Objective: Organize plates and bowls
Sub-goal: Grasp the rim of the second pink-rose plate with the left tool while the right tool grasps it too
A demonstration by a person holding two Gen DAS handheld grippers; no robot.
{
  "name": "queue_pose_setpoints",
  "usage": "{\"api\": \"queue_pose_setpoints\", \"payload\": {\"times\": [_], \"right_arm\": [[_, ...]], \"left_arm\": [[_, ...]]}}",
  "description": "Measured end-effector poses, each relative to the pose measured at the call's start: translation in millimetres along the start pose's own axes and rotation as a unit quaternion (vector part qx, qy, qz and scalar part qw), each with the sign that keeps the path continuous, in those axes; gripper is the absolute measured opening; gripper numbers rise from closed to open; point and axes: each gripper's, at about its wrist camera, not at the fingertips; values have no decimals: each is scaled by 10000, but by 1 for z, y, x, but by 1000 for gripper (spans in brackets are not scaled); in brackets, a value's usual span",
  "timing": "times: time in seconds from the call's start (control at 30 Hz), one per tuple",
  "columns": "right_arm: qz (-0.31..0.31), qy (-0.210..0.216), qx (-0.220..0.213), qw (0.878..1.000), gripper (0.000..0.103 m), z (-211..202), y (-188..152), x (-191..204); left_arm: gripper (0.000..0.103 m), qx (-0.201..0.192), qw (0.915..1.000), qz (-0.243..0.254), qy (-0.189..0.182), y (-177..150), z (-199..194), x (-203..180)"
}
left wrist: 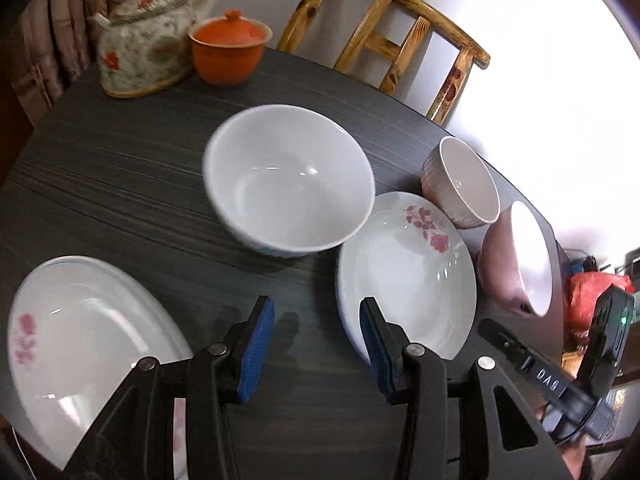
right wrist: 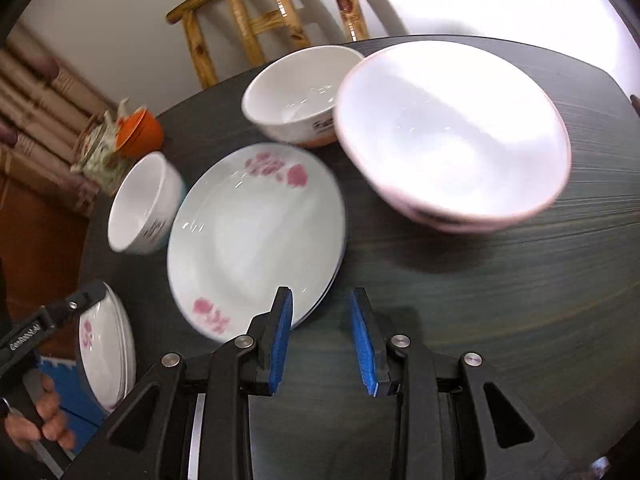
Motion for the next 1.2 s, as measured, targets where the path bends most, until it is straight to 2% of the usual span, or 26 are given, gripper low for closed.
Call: {"api": "queue_pose_setpoints", "payload": {"times": [0.27, 0.43, 0.7, 0.77, 0.83, 0.87, 0.97, 1.2], "right_arm": [[-42, -63, -233, 9997, 26, 22, 25, -3], [-39, -40, -261, 9996, 24, 35, 34, -3], [-25, 41, -224, 9997, 18, 50, 44, -4], [-32, 75, -205, 9998, 16, 53, 45, -4], [-46, 155, -189, 9997, 15, 55, 46, -4], [-52, 170, -193, 9997, 15, 55, 46, -4], [-112, 172, -205, 9996, 15, 56, 46, -3], [-10, 367, -74, 9993, 14, 54, 38, -6]], "left_arm": [[45, 49, 10000, 10, 72, 14, 30, -14], [45, 82, 9998, -3, 186, 19, 42, -12], [45, 148, 9997, 45, 166, 25, 52, -7], [39, 174, 9997, 66, 154, 25, 55, -7], [19, 233, 9996, 62, 113, 24, 59, -7], [16, 253, 9996, 69, 114, 24, 61, -7], [16, 164, 9997, 43, 174, 22, 61, -7], [16, 234, 9994, 120, 212, 6, 56, -7]]}}
Point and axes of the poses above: each gripper's, at about its wrist camera, not at the fingertips, and z roughly the way its jaws point, x to its left, y to its top, and after that the axes turned 8 degrees about x, right-handed
